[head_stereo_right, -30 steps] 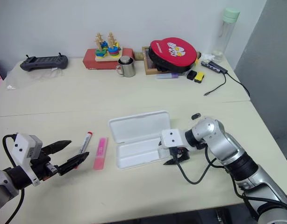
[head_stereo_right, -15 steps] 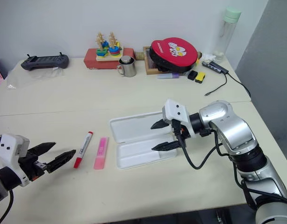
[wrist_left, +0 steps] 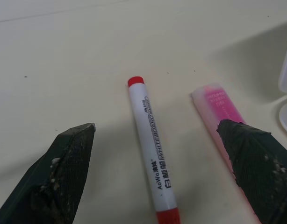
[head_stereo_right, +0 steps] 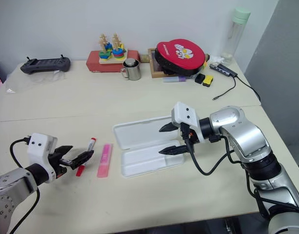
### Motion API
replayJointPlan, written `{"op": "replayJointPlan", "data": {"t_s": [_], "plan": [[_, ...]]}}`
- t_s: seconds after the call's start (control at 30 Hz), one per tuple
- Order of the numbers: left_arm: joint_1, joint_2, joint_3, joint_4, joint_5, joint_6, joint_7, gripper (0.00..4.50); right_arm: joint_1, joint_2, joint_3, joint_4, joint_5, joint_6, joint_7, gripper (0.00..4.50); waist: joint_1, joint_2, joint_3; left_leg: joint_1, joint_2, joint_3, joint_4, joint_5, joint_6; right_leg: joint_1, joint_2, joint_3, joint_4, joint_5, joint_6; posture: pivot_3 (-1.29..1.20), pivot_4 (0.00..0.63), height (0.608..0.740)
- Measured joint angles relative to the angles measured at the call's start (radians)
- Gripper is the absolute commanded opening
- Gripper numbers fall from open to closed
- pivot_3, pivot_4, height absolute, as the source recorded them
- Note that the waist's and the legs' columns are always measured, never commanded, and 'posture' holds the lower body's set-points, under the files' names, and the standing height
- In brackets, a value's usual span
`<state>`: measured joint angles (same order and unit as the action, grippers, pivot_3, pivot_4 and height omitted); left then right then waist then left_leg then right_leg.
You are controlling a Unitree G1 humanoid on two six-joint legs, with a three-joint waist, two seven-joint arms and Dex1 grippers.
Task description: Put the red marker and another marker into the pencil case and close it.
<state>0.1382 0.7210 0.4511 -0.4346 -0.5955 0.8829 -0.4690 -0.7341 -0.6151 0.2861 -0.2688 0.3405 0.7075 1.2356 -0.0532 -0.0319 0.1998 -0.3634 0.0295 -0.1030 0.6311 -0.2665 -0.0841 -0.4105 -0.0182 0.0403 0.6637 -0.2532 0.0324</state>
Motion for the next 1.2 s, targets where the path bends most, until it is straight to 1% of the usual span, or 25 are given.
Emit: {"op": "replayJointPlan", "data": {"t_s": [0.27,0.37,0.4,0.43,0.47,0.73,1.0,1.03,1.2], "plan": [[-0.001,0.014,-0.031,0.028,0.039,0.058,0.028,4.5,0.0,-0.005,0.0,-0.014,0.017,0.006,-0.016,3.7,0.001,0.0,0.0,0.0,0.0,0.0,0.0,0.0,0.0,0.0,0.0,0.0,0.0,0.0,0.0,0.0,0.15,0.74],[-0.005,0.017,-0.031,0.033,0.046,0.078,0.033,4.02,0.0,-0.007,0.0,-0.015,0.028,0.008,-0.019,3.72,0.002,0.0,0.0,0.0,0.0,0.0,0.0,0.0,0.0,0.0,0.0,0.0,0.0,0.0,0.0,0.0,0.15,0.74],[-0.007,0.017,-0.031,0.034,0.048,0.082,0.039,3.78,0.0,-0.007,0.0,-0.015,0.03,0.009,-0.02,3.72,0.002,0.0,0.0,0.0,0.0,0.0,0.0,0.0,0.0,0.0,0.0,0.0,0.0,0.0,0.0,0.0,0.15,0.74],[-0.016,0.017,-0.031,0.036,0.048,0.098,0.045,3.67,0.0,-0.008,0.0,-0.015,0.034,0.01,-0.021,3.72,0.002,0.0,0.0,0.0,0.0,0.0,0.0,0.0,0.0,0.0,0.0,0.0,0.0,0.0,0.0,0.0,0.15,0.74],[-0.025,0.02,-0.031,0.039,0.048,0.118,0.047,3.35,0.0,-0.008,0.0,-0.015,0.035,0.011,-0.022,3.72,0.002,0.0,0.0,0.0,0.0,0.0,0.0,0.0,0.0,0.0,0.0,0.0,0.0,0.0,0.0,0.0,0.15,0.74],[-0.037,0.022,-0.019,0.041,0.05,0.159,0.046,2.09,0.0,-0.008,0.0,-0.015,0.036,0.015,-0.038,3.72,0.002,0.0,0.0,0.0,0.0,0.0,0.0,0.0,0.0,0.0,0.0,0.0,0.0,0.0,0.0,0.0,0.15,0.74],[-0.037,0.022,-0.014,0.044,0.051,0.164,0.045,0.49,0.0,-0.008,0.002,-0.015,0.036,0.015,-0.039,3.72,0.003,0.0,0.0,0.0,0.0,0.0,0.0,0.0,0.0,0.0,0.0,0.0,0.0,0.0,0.0,0.0,0.15,0.74],[-0.038,0.022,-0.013,0.044,0.052,0.164,0.044,0.4,0.0,-0.008,0.002,-0.015,0.036,0.015,-0.039,3.72,0.003,0.0,0.0,0.0,0.0,0.0,0.0,0.0,0.0,0.0,0.0,0.0,0.0,0.0,0.0,0.0,0.15,0.74],[-0.038,0.025,-0.015,0.045,0.054,0.163,0.042,0.39,0.0,-0.009,0.002,-0.015,0.036,0.015,-0.038,3.72,0.003,0.0,0.0,0.0,0.0,0.0,0.0,0.0,0.0,0.0,0.0,0.0,0.0,0.0,0.0,0.0,0.15,0.74]]}}
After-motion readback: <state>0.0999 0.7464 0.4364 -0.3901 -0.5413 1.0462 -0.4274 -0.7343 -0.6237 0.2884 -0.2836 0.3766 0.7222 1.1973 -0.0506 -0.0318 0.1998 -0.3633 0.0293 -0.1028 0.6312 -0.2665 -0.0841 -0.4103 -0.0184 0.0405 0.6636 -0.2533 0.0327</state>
